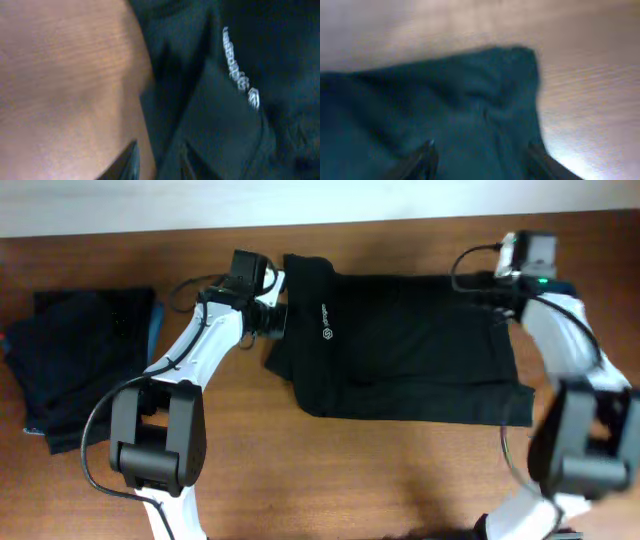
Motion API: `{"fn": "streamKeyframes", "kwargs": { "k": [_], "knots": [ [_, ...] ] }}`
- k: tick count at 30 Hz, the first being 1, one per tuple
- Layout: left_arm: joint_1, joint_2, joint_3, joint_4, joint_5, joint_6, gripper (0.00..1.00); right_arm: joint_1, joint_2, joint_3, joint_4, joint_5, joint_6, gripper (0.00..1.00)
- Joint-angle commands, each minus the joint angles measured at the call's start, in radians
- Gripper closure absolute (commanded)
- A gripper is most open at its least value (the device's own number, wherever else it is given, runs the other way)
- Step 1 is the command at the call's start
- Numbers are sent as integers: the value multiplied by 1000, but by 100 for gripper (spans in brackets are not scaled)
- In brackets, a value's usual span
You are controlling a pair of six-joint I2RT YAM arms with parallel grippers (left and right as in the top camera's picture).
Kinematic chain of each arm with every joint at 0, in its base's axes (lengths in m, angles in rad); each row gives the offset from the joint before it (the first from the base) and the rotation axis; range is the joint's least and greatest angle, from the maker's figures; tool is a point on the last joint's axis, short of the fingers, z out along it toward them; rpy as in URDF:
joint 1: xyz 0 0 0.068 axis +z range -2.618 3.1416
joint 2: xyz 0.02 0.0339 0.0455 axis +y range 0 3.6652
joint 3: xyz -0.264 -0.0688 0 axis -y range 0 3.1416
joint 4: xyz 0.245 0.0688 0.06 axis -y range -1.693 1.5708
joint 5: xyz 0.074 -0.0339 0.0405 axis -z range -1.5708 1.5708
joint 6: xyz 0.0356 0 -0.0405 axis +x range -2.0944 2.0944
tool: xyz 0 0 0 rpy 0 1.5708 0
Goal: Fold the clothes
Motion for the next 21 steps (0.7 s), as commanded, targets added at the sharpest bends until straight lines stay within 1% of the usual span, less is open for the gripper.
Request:
{"fn": "streamKeyframes", "kwargs": {
  "k": [1, 3, 5, 9, 12, 15, 16, 18, 21],
  "knots": [
    [-6, -98, 39, -110, 132, 39, 56, -1, -174, 7, -202, -5, 0, 31],
    [-18, -123, 39, -183, 153, 39, 50, -1, -211, 7, -344, -19, 0, 30],
    [-35, -124, 39, -246, 156, 39, 49, -1, -214, 7, -450, -19, 0, 29],
    [-91, -124, 37, -326, 185, 40, 50, -1, -203, 6, -552, -19, -1, 29],
    [-119, -124, 30, -326, 172, 40, 49, -1, -203, 6, -573, -19, -1, 29],
    [-130, -122, 18, -329, 87, 38, 48, -1, -203, 6, -588, -19, -1, 28],
    [-129, -122, 12, -329, 74, 38, 46, -1, -203, 6, -592, -19, -1, 28],
    [-129, -120, -4, -329, 68, 37, 45, -1, -203, 6, -592, -19, -1, 28],
    [-129, -110, -21, -346, 68, -5, 45, -1, -203, 6, -592, -19, -1, 28]
  ]
}}
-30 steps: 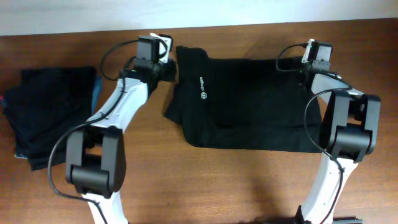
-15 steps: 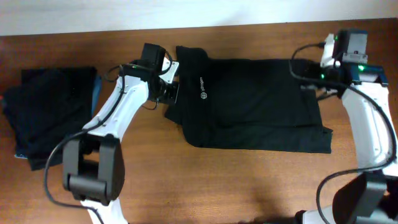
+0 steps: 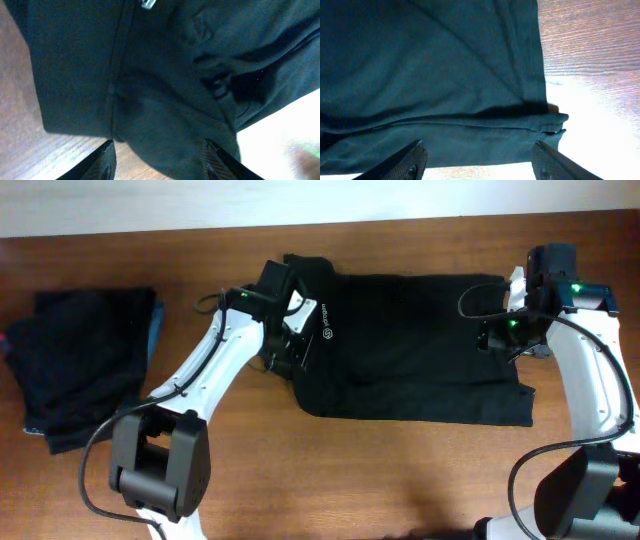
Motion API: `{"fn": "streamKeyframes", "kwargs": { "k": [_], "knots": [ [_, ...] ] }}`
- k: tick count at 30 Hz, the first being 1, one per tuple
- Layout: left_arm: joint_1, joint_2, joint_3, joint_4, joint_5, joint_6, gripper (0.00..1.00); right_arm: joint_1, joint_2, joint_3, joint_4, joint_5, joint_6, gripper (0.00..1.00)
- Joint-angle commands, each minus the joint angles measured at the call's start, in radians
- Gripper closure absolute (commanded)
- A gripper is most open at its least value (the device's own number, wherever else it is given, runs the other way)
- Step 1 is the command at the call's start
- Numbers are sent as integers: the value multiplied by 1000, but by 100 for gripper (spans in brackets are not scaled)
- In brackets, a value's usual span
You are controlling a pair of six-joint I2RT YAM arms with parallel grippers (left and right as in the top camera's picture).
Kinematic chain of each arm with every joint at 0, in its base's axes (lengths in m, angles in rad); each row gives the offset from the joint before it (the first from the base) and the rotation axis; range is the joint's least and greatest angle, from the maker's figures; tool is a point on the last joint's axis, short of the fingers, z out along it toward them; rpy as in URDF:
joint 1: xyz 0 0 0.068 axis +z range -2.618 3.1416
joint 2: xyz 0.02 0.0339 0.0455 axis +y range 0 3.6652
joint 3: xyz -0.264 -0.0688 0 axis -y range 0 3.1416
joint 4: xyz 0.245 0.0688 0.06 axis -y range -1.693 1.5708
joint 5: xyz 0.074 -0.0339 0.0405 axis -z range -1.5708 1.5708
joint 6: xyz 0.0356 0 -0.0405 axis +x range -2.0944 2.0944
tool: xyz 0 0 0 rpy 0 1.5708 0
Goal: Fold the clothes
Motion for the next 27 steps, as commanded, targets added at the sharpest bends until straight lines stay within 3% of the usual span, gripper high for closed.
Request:
{"fn": "streamKeyframes", "kwargs": {
  "k": [1, 7, 10, 13, 20, 22, 24, 27],
  "knots": [
    [2, 10, -34, -25, -21, -32, 45, 0, 3, -5, -4, -6, 1, 28],
    [1, 32, -58, -27, -6, -33, 44, 0, 3, -5, -3, -6, 1, 28],
    [2, 32, -58, -23, -6, -33, 58, 0, 3, -5, -4, -6, 1, 28],
    [2, 32, -59, -19, -6, -33, 54, 0, 3, -5, -5, -6, 1, 28],
    [1, 34, -107, 48, 26, -43, 55, 0, 3, -5, -7, -6, 1, 28],
    [1, 34, -107, 65, 45, -44, 64, 0, 3, -5, -7, -6, 1, 29],
    [1, 34, -107, 73, 57, -43, 82, 0, 3, -5, -8, -6, 1, 29],
    [1, 34, -107, 70, 62, -43, 83, 0, 3, -5, -10, -6, 1, 29]
  ]
}}
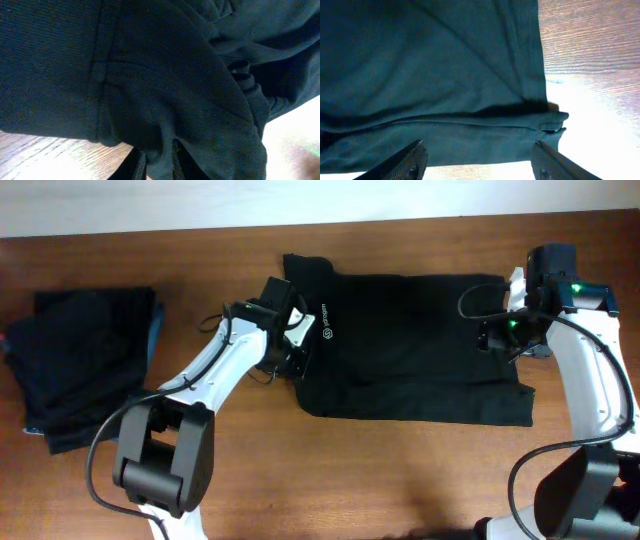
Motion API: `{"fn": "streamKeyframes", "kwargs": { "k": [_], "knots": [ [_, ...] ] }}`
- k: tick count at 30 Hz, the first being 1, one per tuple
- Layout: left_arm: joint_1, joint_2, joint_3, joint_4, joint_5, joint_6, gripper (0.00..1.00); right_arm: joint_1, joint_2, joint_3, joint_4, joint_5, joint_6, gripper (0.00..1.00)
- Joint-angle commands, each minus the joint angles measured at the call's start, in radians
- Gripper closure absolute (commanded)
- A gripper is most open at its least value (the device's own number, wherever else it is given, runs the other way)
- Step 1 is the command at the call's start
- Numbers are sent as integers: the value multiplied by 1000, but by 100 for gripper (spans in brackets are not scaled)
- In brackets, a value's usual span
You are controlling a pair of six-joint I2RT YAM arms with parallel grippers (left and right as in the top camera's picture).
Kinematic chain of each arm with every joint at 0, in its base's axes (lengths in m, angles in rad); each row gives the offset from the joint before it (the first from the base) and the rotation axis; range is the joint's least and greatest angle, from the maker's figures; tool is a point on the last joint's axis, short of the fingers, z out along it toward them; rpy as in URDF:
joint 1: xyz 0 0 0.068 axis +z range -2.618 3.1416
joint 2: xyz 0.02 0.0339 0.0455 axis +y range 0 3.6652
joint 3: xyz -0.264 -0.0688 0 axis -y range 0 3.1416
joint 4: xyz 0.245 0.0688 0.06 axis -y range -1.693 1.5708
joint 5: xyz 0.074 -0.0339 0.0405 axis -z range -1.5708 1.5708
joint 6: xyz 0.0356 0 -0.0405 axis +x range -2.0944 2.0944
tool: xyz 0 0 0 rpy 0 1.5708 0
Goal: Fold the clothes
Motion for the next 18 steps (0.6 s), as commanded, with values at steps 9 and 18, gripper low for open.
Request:
{"fn": "streamKeyframes", "kwargs": {
  "k": [9, 18],
  "knots": [
    [27, -7, 0, -501, 28, -62, 100, 0, 4, -5, 0, -6, -8, 29],
    [25, -17, -1, -695, 31, -62, 49, 0, 5, -5, 3, -6, -11, 29]
  ]
}}
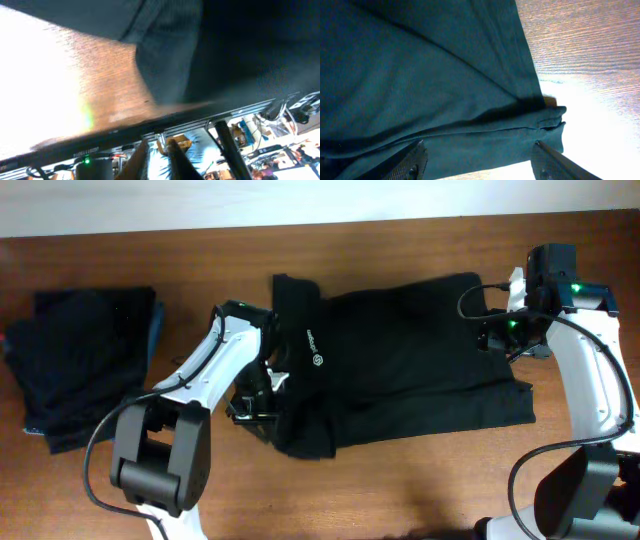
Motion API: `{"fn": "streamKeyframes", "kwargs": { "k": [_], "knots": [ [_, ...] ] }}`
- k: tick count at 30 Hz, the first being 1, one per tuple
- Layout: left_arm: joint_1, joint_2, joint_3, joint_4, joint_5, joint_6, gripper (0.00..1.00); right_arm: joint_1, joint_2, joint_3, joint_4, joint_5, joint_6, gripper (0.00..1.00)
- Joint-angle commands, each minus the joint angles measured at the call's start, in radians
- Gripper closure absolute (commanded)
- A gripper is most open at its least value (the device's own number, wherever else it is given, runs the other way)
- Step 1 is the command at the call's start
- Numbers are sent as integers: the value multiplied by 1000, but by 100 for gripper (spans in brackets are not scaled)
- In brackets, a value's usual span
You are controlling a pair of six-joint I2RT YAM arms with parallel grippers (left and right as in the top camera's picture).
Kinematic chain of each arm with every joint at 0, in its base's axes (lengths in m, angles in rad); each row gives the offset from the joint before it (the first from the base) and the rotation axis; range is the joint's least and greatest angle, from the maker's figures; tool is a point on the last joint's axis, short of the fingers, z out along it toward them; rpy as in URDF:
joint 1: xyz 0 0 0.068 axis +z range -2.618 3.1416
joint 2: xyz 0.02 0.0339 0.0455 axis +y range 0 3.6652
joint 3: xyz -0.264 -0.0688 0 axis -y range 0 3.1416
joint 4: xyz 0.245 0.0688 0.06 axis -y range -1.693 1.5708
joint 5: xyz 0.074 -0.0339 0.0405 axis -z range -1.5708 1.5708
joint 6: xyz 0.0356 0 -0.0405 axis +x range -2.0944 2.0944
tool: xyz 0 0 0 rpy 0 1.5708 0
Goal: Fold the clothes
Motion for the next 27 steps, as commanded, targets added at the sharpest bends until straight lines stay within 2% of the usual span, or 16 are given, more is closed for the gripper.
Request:
{"fn": "streamKeyframes", "kwargs": {
  "k": [1, 3, 4, 7, 9, 10, 14, 21, 24, 26, 27],
  "knots": [
    [-3, -17, -1, -30, 11, -7, 44, 0, 5, -5, 2, -3, -7, 29],
    [-3, -17, -1, -42, 11, -2, 31, 0, 5, -5, 2, -3, -8, 28],
    [-3, -17, -1, -39, 10, 6, 30, 0, 5, -5, 2, -3, -8, 28],
    [-2, -17, -1, 46, 11, 11, 29, 0, 5, -5, 2, -3, -7, 28],
    [-2, -17, -1, 167, 11, 11, 30, 0, 5, -5, 3, -3, -7, 28],
    [-2, -17, -1, 277, 10, 11, 30, 0, 5, -5, 2, -3, -7, 29],
    [-2, -17, 6, 476, -7, 11, 30, 0, 5, -5, 3, -3, -7, 29],
    [-2, -17, 91, 589, -386, 11, 30, 0, 8, -5, 6, -3, -7, 28],
    [-2, -17, 91, 745, -415, 10, 41, 0, 16, -5, 6, -3, -7, 28],
    [-2, -16, 91, 852, -365, 11, 74, 0, 23, -5, 5, -4, -6, 30],
    [-2, -14, 91, 877, -344, 11, 83, 0, 26, -5, 5, -4, -6, 32]
  ]
}}
